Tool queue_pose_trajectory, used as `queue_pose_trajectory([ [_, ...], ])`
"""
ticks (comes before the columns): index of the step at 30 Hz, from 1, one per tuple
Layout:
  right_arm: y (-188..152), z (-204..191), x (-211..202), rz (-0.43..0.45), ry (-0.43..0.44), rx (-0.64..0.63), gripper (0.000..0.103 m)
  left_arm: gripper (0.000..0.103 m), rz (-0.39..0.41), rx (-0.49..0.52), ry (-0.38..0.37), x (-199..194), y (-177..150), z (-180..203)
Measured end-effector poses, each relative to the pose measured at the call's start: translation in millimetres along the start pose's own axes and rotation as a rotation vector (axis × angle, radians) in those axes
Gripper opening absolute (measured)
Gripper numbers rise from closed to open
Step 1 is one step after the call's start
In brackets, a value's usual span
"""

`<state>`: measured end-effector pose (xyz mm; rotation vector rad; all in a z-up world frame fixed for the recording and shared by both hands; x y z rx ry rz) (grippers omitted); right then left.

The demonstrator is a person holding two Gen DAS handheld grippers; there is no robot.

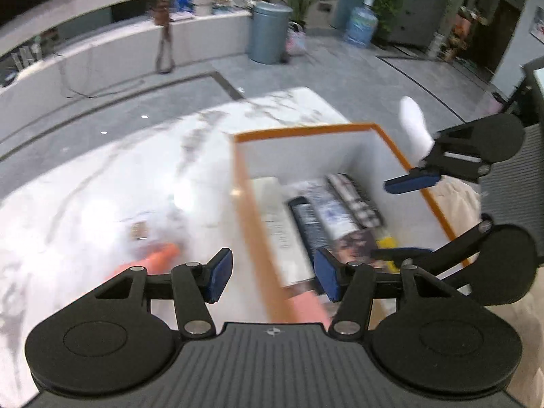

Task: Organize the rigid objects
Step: 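Open both tools to release the objects into the box and withdraw, then grasp the pink soap bottle with the left tool while the right tool grasps the clear cube box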

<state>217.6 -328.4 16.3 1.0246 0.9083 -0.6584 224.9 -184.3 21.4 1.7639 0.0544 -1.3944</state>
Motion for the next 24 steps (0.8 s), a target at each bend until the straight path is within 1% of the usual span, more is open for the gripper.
queue_pose_trajectory([
  [4, 22, -15, -12, 0.064, 0.056, 0.059, 0.05, 0.063, 0.004, -0.017, 0.066, -17, -15, -24],
  [7, 38, -30, -14, 0.105, 0.085, 0.078, 0.05, 0.063, 0.001, -0.006, 0.111, -25, -28, -38],
  [8, 43, -36, -12, 0.111, 0.098, 0.077, 0.05, 0.063, 0.001, 0.002, 0.118, -26, -32, -44],
  [10, 53, -47, -5, 0.115, 0.11, 0.073, 0.046, 0.063, -0.001, 0.023, 0.117, -26, -42, -54],
  [11, 58, -54, -1, 0.117, 0.114, 0.065, 0.044, 0.063, -0.002, 0.037, 0.119, -24, -46, -58],
  [13, 66, -64, 9, 0.115, 0.112, 0.053, 0.034, 0.063, -0.002, 0.063, 0.129, -19, -54, -63],
  [17, 79, -76, 36, 0.093, 0.114, 0.053, 0.033, 0.065, -0.009, 0.101, 0.149, -1, -64, -72],
  [22, 89, -82, 65, 0.077, 0.134, 0.082, 0.03, 0.071, -0.013, 0.119, 0.13, 28, -73, -84],
  [24, 93, -81, 76, 0.072, 0.143, 0.107, 0.03, 0.078, -0.026, 0.124, 0.124, 39, -76, -91],
])
Point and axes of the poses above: each gripper's, at about its wrist camera, not at the fingertips, and x roughly the way its jaws point, z to its right, y to its top, the point moved 1 cm from there along x, roughly the way its jaws point, and after that the axes turned 10 degrees about x, right-handed, at the moved point
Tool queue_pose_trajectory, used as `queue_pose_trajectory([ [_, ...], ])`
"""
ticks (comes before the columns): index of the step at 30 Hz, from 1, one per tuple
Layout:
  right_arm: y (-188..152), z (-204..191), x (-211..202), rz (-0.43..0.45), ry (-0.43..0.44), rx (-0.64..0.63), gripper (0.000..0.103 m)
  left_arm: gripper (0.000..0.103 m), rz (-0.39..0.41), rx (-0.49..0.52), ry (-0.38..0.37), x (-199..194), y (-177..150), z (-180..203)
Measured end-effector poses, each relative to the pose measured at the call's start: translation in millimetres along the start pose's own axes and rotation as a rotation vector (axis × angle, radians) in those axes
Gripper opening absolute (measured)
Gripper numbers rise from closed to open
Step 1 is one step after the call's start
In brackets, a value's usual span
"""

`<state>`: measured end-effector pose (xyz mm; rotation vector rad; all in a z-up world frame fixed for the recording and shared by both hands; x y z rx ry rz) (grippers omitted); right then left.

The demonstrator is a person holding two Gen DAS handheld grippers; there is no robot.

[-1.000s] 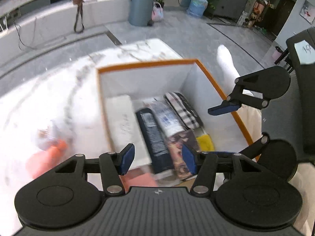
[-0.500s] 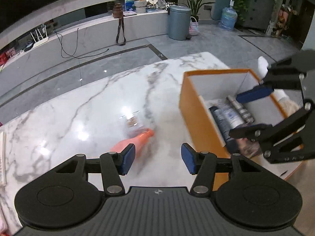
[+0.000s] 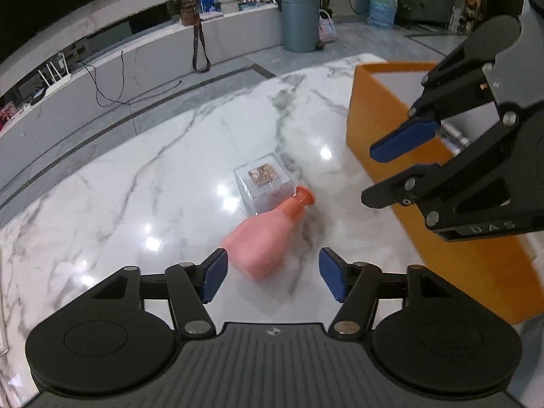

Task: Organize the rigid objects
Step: 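Grasp the pink soap bottle with the left tool while the right tool grasps the clear cube box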

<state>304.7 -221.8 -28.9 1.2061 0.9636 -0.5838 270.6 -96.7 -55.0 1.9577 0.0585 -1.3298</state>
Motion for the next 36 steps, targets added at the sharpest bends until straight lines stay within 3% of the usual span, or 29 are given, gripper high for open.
queue_pose_trajectory([
  [6, 12, 12, 30, -0.006, 0.009, 0.066, 0.031, 0.082, 0.014, 0.026, -0.013, 30, -3, -18],
  [10, 20, 20, 41, -0.001, 0.027, 0.119, 0.032, 0.082, -0.001, 0.047, -0.062, 48, -2, -25],
  [14, 28, 24, 52, -0.009, 0.042, 0.167, 0.034, 0.077, 0.006, 0.061, -0.099, 58, -1, -24],
  [18, 35, 23, 61, -0.008, 0.045, 0.194, 0.046, 0.068, 0.007, 0.04, -0.102, 63, -2, -24],
  [24, 45, 17, 74, -0.006, 0.051, 0.233, 0.053, 0.061, -0.007, -0.01, -0.119, 55, -7, -33],
  [27, 52, 13, 81, -0.001, 0.055, 0.262, 0.066, 0.06, -0.024, -0.016, -0.129, 48, -14, -38],
  [32, 65, 11, 96, -0.013, 0.078, 0.366, 0.068, 0.059, -0.051, -0.031, -0.136, 41, -21, -42],
  [36, 73, 2, 107, 0.001, 0.048, 0.335, 0.071, 0.059, -0.089, -0.048, -0.132, 36, -27, -49],
])
Point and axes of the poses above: each gripper's, at about its wrist camera, not at the fingertips, and x roughly the way its jaws point, z to its right, y to its top, the point moved 1 cm from there along x, roughly the way its jaws point, and after that the axes turned 10 degrees about x, right-handed, at the moved point
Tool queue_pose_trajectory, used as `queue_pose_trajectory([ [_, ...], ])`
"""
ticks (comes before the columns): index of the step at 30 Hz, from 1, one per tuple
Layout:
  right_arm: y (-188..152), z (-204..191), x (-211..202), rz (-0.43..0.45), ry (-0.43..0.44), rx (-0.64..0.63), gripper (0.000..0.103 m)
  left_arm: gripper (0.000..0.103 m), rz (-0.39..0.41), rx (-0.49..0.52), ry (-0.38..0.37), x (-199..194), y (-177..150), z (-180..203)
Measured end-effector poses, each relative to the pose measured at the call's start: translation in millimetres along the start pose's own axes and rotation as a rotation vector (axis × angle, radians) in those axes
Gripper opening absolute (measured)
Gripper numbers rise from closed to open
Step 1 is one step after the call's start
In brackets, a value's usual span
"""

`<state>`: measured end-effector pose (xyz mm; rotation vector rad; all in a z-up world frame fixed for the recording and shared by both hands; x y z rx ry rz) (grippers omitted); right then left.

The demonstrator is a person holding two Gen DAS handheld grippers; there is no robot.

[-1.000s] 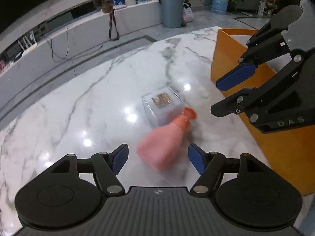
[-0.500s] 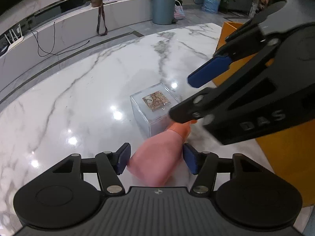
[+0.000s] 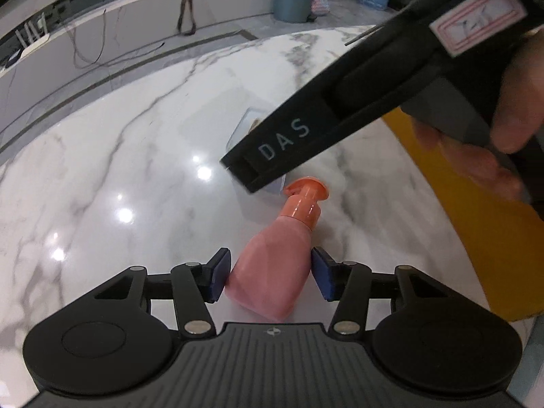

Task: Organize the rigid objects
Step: 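Grasp the pink soap bottle with the left tool while the right tool grasps the clear cube box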

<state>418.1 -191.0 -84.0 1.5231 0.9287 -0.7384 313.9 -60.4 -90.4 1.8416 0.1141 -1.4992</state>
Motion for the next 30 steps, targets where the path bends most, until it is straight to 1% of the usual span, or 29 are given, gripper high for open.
queue_pose_trajectory([
  [1, 0, -2, 2, 0.002, -0.006, -0.02, 0.069, 0.058, -0.008, -0.006, 0.003, -2, -2, -2],
  [2, 1, -4, 4, -0.002, -0.009, -0.038, 0.067, 0.055, -0.014, -0.012, 0.007, -5, -5, -5],
  [3, 0, -5, 5, -0.009, -0.009, -0.054, 0.061, 0.052, -0.018, -0.024, 0.009, -7, -7, -8],
  [5, -1, -7, 8, -0.022, -0.006, -0.074, 0.053, 0.052, -0.028, -0.061, 0.007, -10, -11, -16],
  [6, -1, -8, 9, -0.026, -0.013, -0.079, 0.047, 0.051, -0.031, -0.077, 0.005, -12, -13, -18],
  [11, -6, -6, 5, -0.049, -0.025, -0.055, 0.047, 0.051, -0.059, -0.109, 0.028, -19, -18, -20],
  [17, -36, -13, -13, -0.104, -0.016, -0.078, 0.047, 0.051, -0.116, -0.162, 0.025, -29, -28, -18],
  [20, -50, -19, -21, -0.138, -0.002, -0.103, 0.047, 0.053, -0.106, -0.131, 0.038, -31, -34, -13],
  [22, -56, -22, -24, -0.149, 0.011, -0.119, 0.048, 0.056, -0.1, -0.104, 0.064, -31, -36, -9],
  [24, -59, -25, -27, -0.133, 0.008, -0.137, 0.051, 0.057, -0.104, -0.081, 0.087, -28, -36, -4],
  [26, -59, -27, -27, -0.123, 0.004, -0.153, 0.052, 0.057, -0.109, -0.064, 0.096, -24, -35, -1],
  [28, -58, -27, -25, -0.138, 0.007, -0.145, 0.052, 0.056, -0.119, -0.036, 0.114, -21, -35, 3],
  [29, -58, -27, -25, -0.14, 0.009, -0.14, 0.052, 0.053, -0.118, -0.035, 0.118, -20, -35, 3],
  [30, -57, -27, -25, -0.138, 0.01, -0.139, 0.052, 0.052, -0.116, -0.042, 0.114, -20, -35, 2],
])
Point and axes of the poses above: each gripper's, at about its wrist camera, not at the fingertips, and x roughly the way its jaws point, z to its right, y to its top, the point moved 1 cm from there along x, roughly the way its jaws point, and after that the axes turned 10 degrees about x, right-handed, at the moved point
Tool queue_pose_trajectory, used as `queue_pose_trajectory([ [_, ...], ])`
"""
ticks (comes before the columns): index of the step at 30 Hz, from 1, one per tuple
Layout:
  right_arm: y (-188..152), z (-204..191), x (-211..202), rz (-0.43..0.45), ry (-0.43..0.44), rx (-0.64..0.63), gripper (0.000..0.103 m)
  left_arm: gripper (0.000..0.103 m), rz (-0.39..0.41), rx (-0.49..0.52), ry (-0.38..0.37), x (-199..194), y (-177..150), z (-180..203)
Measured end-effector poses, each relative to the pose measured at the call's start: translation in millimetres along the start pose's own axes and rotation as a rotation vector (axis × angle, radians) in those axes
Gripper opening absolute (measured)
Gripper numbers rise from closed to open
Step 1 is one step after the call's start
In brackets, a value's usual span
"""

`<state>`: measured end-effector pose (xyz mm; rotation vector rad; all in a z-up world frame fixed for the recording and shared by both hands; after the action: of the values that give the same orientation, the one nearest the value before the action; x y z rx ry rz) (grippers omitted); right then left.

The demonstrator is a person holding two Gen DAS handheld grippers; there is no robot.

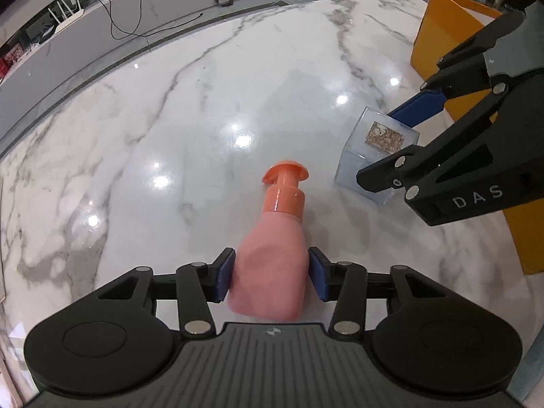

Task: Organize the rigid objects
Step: 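Grasp the pink soap bottle with the left tool while the right tool grasps the clear cube box, then carry the soap bottle and clear cube over the shoebox and lower them in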

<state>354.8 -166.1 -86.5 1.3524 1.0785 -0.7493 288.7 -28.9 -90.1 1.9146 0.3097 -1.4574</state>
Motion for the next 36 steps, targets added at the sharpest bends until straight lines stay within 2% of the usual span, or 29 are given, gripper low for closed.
queue_pose_trajectory([
  [2, -1, 0, 1, -0.001, -0.007, -0.001, 0.051, 0.052, 0.001, -0.005, -0.001, 1, 0, -1],
  [3, -2, 1, 1, -0.005, -0.007, -0.002, 0.047, 0.051, 0.002, -0.007, 0.002, 2, 1, 0],
  [9, -10, 1, -5, 0.006, 0.003, 0.006, 0.047, 0.048, 0.017, -0.052, 0.012, -6, -3, 5],
  [12, -17, -2, -18, 0.019, 0.011, -0.013, 0.047, 0.048, 0.027, -0.039, 0.022, -17, -3, 13],
  [24, -46, -2, -114, 0.128, 0.028, -0.053, 0.047, 0.048, 0.152, -0.005, 0.04, -103, 11, 60],
  [30, -73, 24, -174, 0.179, -0.003, -0.067, 0.047, 0.048, 0.246, 0.037, 0.005, -144, 31, 101],
  [36, -108, 74, -204, 0.139, -0.068, -0.059, 0.047, 0.048, 0.285, 0.129, -0.061, -153, 59, 156],
])
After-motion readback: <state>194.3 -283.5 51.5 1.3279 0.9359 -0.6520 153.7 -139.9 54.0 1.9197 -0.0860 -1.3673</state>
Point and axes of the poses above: each gripper's, at about its wrist camera, not at the fingertips, and x roughly the way its jaws point, z to its right, y to its top, the point moved 1 cm from there along x, roughly the way its jaws point, and after that the axes turned 10 degrees about x, right-handed, at the moved point
